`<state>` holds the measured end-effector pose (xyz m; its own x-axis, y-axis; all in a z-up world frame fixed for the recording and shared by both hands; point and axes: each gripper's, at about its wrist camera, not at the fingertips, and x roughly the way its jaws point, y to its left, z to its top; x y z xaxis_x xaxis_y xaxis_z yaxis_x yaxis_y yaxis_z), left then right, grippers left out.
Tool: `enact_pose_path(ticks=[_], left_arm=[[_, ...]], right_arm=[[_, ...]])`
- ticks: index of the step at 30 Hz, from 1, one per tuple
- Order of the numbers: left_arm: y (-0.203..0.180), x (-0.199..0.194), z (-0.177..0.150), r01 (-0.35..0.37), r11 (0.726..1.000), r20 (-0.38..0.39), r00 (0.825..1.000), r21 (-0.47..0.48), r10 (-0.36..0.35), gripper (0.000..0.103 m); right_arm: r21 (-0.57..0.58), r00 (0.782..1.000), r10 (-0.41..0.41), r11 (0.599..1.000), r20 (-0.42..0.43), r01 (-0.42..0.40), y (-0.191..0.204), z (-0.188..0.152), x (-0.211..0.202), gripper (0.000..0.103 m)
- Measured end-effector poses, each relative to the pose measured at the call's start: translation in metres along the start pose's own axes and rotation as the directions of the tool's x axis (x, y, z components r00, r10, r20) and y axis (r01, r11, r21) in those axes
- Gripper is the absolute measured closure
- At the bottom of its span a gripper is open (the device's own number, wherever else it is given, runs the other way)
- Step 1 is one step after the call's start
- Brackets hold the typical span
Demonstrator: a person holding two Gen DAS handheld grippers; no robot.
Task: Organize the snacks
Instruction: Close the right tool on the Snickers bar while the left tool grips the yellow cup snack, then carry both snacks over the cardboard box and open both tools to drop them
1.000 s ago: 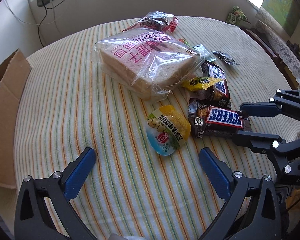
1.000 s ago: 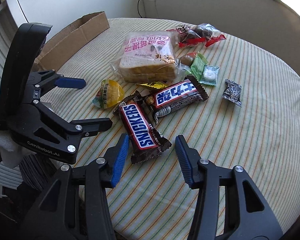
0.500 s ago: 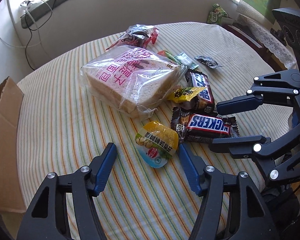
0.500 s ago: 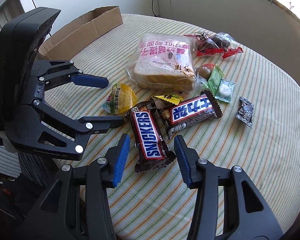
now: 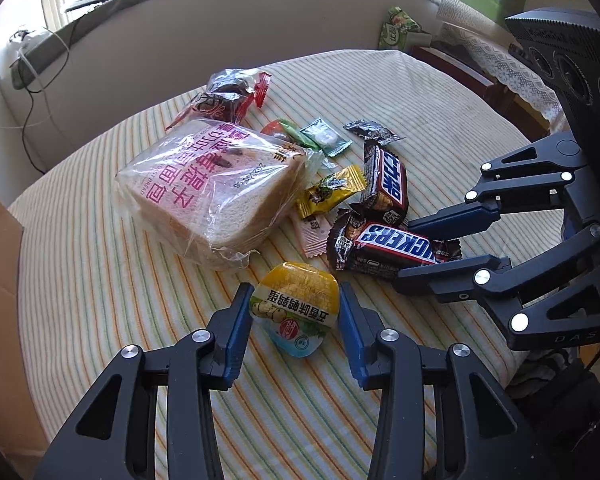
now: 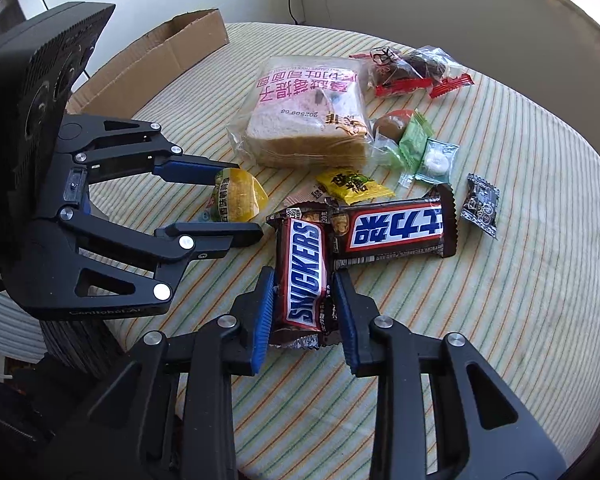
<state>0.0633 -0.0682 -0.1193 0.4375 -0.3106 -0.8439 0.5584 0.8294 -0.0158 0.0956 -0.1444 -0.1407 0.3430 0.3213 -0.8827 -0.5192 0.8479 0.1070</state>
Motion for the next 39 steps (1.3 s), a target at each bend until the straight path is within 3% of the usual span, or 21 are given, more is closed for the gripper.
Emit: enact_pose_path(ticks=[10, 17, 21, 25, 29, 32, 39], left_arm=[[0.020, -0.040, -0.005, -0.003, 0.997, 0.103, 0.995, -0.080, 0.011, 0.063], [0.034, -0.050, -0.019, -0.007, 0.994, 0.125, 0.992, -0.111, 0.021, 0.063], [0.039, -0.052, -0.029, 0.008, 0.991, 0.134, 0.991, -0.135, 0.010, 0.063], [0.049, -0.065, -0.037, 0.017, 0.985, 0.163, 0.987, -0.172, 0.011, 0.063], [0.069, -0.088, -0.042, -0.001, 0.979, 0.205, 0.978, -0.203, 0.043, 0.063], [0.087, -0.108, -0.045, -0.030, 0.972, 0.233, 0.969, -0.232, 0.085, 0.063], [0.140, -0.141, -0.055, -0.138, 0.941, 0.249, 0.943, -0.310, 0.220, 0.063]], right_arm=[[-0.007, 0.998, -0.034, 0.999, 0.062, 0.035, 0.005, 0.000, -0.033, 0.076], [-0.099, 0.991, -0.089, 0.992, -0.103, 0.079, 0.014, -0.006, -0.006, 0.074], [-0.109, 0.984, -0.096, 0.991, -0.150, 0.080, 0.015, 0.002, 0.004, 0.062], [-0.130, 0.979, -0.132, 0.985, -0.158, 0.112, 0.022, 0.011, 0.010, 0.073], [-0.128, 0.984, -0.120, 0.986, -0.133, 0.103, 0.033, 0.016, 0.000, 0.074], [-0.133, 0.992, -0.109, 0.986, -0.068, 0.099, 0.047, 0.032, -0.019, 0.074], [-0.175, 0.994, -0.067, 0.981, 0.082, 0.080, 0.083, 0.105, -0.047, 0.074]])
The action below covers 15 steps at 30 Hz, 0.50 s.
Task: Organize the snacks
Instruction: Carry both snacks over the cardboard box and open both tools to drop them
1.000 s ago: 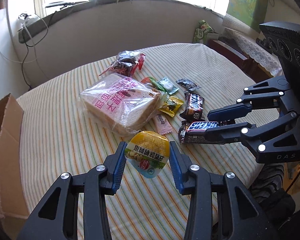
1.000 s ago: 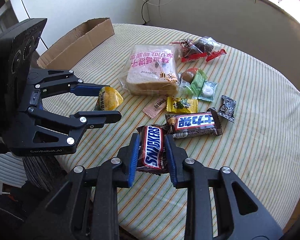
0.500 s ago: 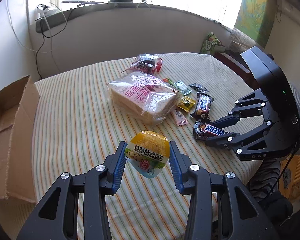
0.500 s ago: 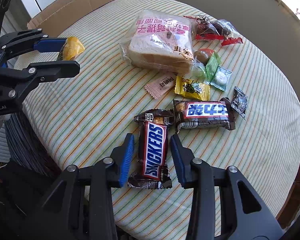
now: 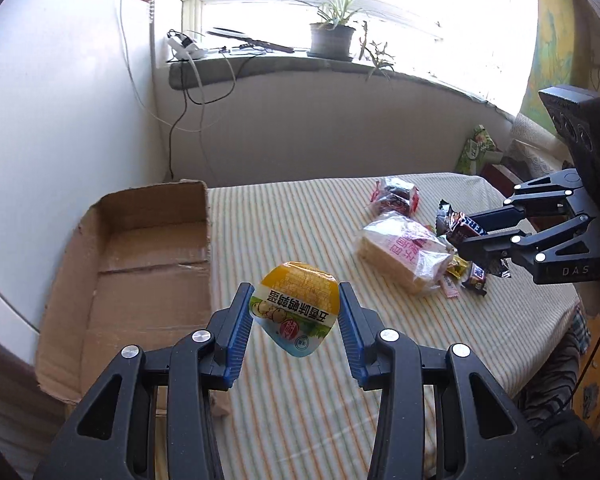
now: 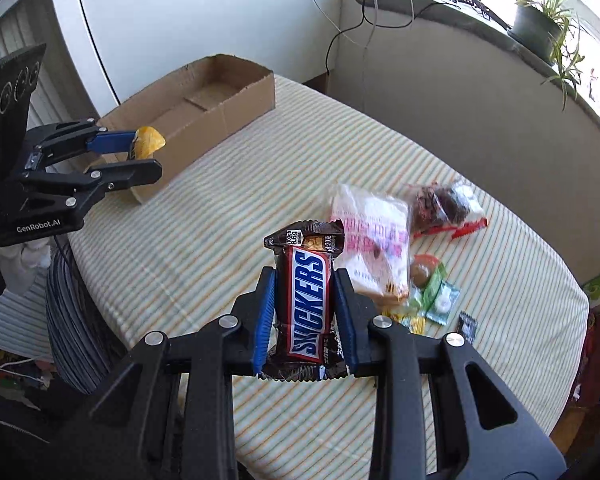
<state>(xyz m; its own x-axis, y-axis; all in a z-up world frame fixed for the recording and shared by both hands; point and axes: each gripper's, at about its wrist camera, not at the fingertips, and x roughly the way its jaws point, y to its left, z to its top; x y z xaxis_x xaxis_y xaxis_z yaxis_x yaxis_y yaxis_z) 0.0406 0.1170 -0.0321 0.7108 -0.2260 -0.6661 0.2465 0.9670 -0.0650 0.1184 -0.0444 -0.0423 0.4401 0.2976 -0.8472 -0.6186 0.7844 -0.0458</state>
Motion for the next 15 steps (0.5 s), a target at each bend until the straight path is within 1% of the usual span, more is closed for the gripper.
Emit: enact_pose_path(ticks=[3, 7, 11, 15], left_arm=[[0.025, -0.005, 0.002, -0.049, 0.998, 0.009, 0.999, -0.032, 0.050, 0.063], [0.053, -0.005, 0.001, -0.101, 0.993, 0.007, 0.995, -0.055, 0.102, 0.063], [0.074, -0.001, -0.003, -0.133, 0.988, -0.015, 0.991, -0.077, 0.132, 0.063], [0.087, 0.003, -0.008, -0.160, 0.984, -0.033, 0.987, -0.080, 0.157, 0.063]], right_arm=[[-0.027, 0.999, 0.016, 1.000, 0.052, -0.015, 0.020, 0.033, 0.000, 0.074], [-0.069, 0.995, 0.048, 0.997, 0.086, -0.042, 0.042, 0.080, 0.014, 0.073], [-0.105, 0.992, 0.079, 0.992, 0.093, -0.069, 0.068, 0.117, 0.041, 0.073], [-0.143, 0.992, 0.103, 0.985, 0.072, -0.092, 0.094, 0.142, 0.072, 0.073]])
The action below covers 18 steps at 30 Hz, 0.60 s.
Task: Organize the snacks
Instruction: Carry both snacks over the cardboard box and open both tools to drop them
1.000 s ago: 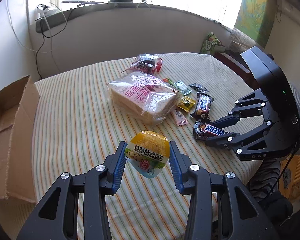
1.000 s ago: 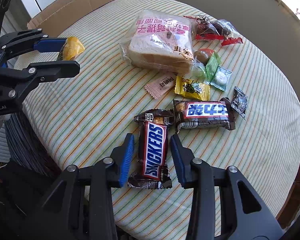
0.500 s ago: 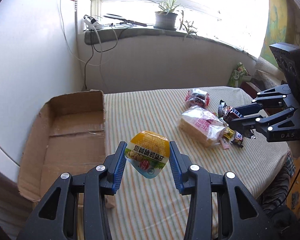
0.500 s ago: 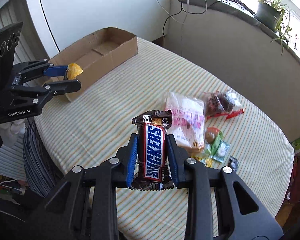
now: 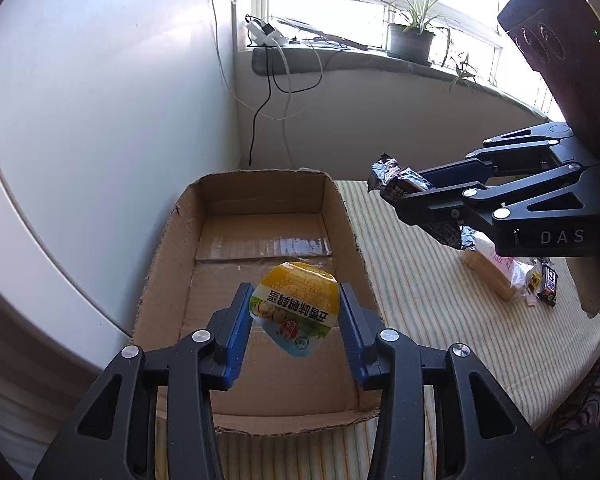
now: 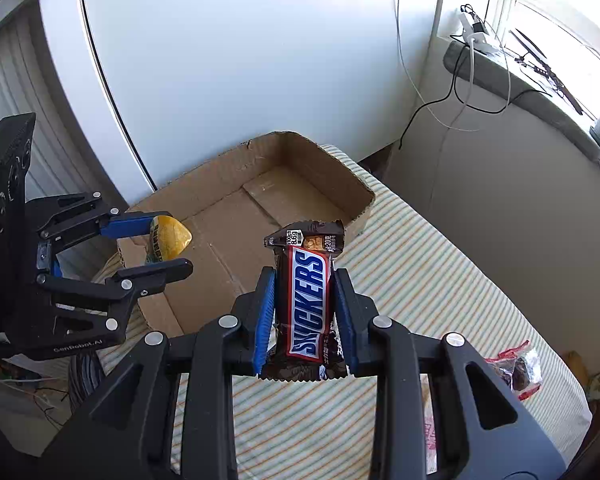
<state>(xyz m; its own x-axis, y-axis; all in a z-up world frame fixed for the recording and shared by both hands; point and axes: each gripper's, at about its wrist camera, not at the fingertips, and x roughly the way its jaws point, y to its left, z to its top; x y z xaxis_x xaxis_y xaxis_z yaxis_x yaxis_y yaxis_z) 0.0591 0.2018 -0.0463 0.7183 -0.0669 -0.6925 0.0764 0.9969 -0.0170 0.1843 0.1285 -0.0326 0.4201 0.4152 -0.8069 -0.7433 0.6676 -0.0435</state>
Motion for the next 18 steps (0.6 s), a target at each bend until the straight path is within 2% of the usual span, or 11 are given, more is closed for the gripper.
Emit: enact_pose_path(ticks=[8, 9, 10, 11, 12, 13, 18], left_arm=[[0.012, 0.006, -0.007, -0.030, 1.000, -0.030, 0.999, -0.010, 0.029, 0.062], [0.013, 0.005, -0.007, -0.034, 0.999, -0.031, 0.999, -0.011, 0.033, 0.062], [0.014, 0.006, -0.007, -0.042, 0.999, -0.032, 0.999, -0.013, 0.041, 0.061], [0.014, 0.005, -0.006, -0.051, 0.999, -0.034, 0.998, -0.013, 0.050, 0.052], [0.015, 0.004, -0.006, -0.055, 0.998, -0.031, 0.998, -0.014, 0.055, 0.048], [0.016, 0.003, -0.006, -0.059, 0.998, -0.027, 0.998, -0.019, 0.059, 0.044], [0.014, -0.006, -0.006, -0.072, 0.997, -0.018, 0.997, -0.030, 0.071, 0.044]], right_arm=[[-0.026, 0.998, 0.056, 0.998, -0.036, -0.057, 0.022, 0.023, 0.045, 0.073], [-0.033, 0.997, 0.066, 0.997, -0.030, -0.067, 0.024, 0.024, 0.046, 0.071], [-0.041, 0.997, 0.074, 0.996, -0.031, -0.075, 0.025, 0.025, 0.046, 0.060], [-0.046, 0.997, 0.076, 0.996, -0.025, -0.077, 0.027, 0.026, 0.046, 0.053], [-0.048, 0.998, 0.067, 0.997, -0.010, -0.068, 0.027, 0.027, 0.044, 0.044], [-0.047, 0.998, 0.058, 0.997, 0.000, -0.058, 0.028, 0.027, 0.041, 0.044], [-0.037, 0.999, 0.043, 0.998, 0.018, -0.043, 0.021, 0.025, 0.024, 0.044]])
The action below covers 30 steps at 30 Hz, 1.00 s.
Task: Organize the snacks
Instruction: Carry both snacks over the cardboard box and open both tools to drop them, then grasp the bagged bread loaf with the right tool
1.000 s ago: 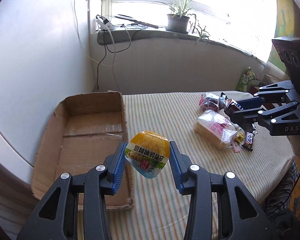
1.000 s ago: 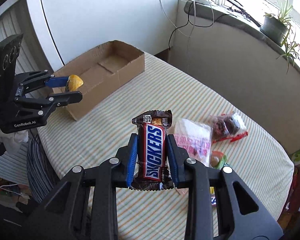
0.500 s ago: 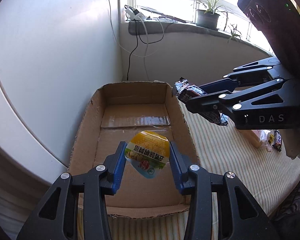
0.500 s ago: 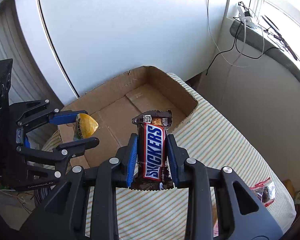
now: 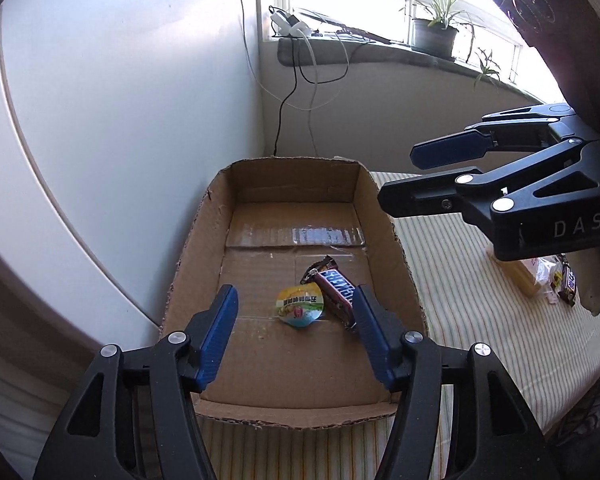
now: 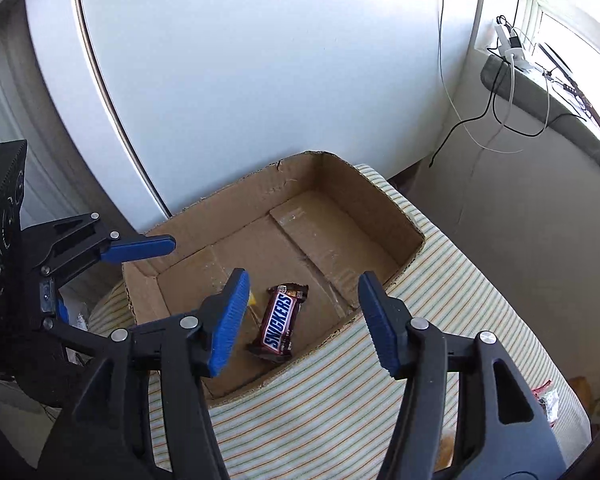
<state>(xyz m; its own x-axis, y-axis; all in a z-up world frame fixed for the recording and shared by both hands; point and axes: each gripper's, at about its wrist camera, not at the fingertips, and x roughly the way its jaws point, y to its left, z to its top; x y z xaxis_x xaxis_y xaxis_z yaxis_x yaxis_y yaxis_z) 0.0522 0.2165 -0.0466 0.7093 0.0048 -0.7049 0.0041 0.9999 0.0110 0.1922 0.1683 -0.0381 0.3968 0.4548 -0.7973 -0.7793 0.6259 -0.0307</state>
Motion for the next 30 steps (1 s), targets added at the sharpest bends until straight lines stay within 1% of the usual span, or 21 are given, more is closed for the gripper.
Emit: enact_pose_path(ticks=[5, 12, 15, 17, 19, 21, 23, 24, 25, 26, 27, 28, 30], left_arm=[[-0.010, -0.013, 0.003, 0.027, 1.000, 0.025, 0.999, -0.015, -0.027, 0.044], [-0.056, -0.023, 0.011, 0.110, 0.993, 0.048, 0.993, 0.034, -0.111, 0.044], [-0.081, -0.022, 0.014, 0.157, 0.986, 0.045, 0.986, 0.053, -0.159, 0.044], [-0.099, -0.017, 0.015, 0.201, 0.978, 0.033, 0.979, 0.062, -0.203, 0.044], [-0.117, -0.011, 0.016, 0.245, 0.967, 0.013, 0.969, 0.066, -0.246, 0.044], [-0.135, -0.003, 0.016, 0.271, 0.960, -0.007, 0.962, 0.067, -0.271, 0.044], [-0.153, 0.008, 0.017, 0.306, 0.951, -0.044, 0.952, 0.054, -0.304, 0.042], [-0.161, 0.015, 0.017, 0.322, 0.946, -0.067, 0.945, 0.044, -0.319, 0.039], [-0.167, 0.021, 0.017, 0.334, 0.942, -0.080, 0.940, 0.027, -0.331, 0.030], [-0.173, 0.026, 0.017, 0.347, 0.938, -0.090, 0.934, 0.005, -0.345, 0.027], [-0.179, 0.032, 0.017, 0.364, 0.931, -0.108, 0.925, -0.013, -0.363, 0.027], [-0.185, 0.037, 0.017, 0.378, 0.926, -0.124, 0.918, -0.027, -0.378, 0.027], [-0.197, 0.046, 0.016, 0.391, 0.920, -0.142, 0.909, -0.040, -0.392, 0.027]], right_arm=[[0.026, 1.000, -0.021, 0.999, 0.019, 0.021, -0.016, -0.011, -0.026, 0.044], [0.046, 0.994, -0.106, 0.993, 0.033, 0.105, -0.048, -0.044, -0.079, 0.044], [0.074, 0.988, -0.155, 0.985, 0.023, 0.153, -0.071, -0.067, -0.103, 0.044], [0.112, 0.984, -0.179, 0.978, -0.001, 0.178, -0.092, -0.084, -0.115, 0.044], [0.151, 0.983, -0.183, 0.971, -0.025, 0.184, -0.113, -0.103, -0.124, 0.044], [0.200, 0.981, -0.188, 0.960, -0.054, 0.196, -0.135, -0.124, -0.129, 0.044], [0.252, 0.983, -0.160, 0.951, -0.090, 0.178, -0.157, -0.145, -0.128, 0.044], [0.273, 0.984, -0.143, 0.947, -0.107, 0.168, -0.166, -0.155, -0.127, 0.044], [0.290, 0.984, -0.131, 0.943, -0.120, 0.161, -0.173, -0.164, -0.125, 0.041], [0.305, 0.984, -0.118, 0.940, -0.134, 0.154, -0.179, -0.171, -0.122, 0.036], [0.318, 0.985, -0.097, 0.938, -0.142, 0.139, -0.184, -0.177, -0.119, 0.025], [0.330, 0.987, -0.074, 0.936, -0.145, 0.118, -0.188, -0.184, -0.116, 0.020], [0.349, 0.987, -0.037, 0.933, -0.155, 0.090, -0.192, -0.192, -0.108, 0.020]])
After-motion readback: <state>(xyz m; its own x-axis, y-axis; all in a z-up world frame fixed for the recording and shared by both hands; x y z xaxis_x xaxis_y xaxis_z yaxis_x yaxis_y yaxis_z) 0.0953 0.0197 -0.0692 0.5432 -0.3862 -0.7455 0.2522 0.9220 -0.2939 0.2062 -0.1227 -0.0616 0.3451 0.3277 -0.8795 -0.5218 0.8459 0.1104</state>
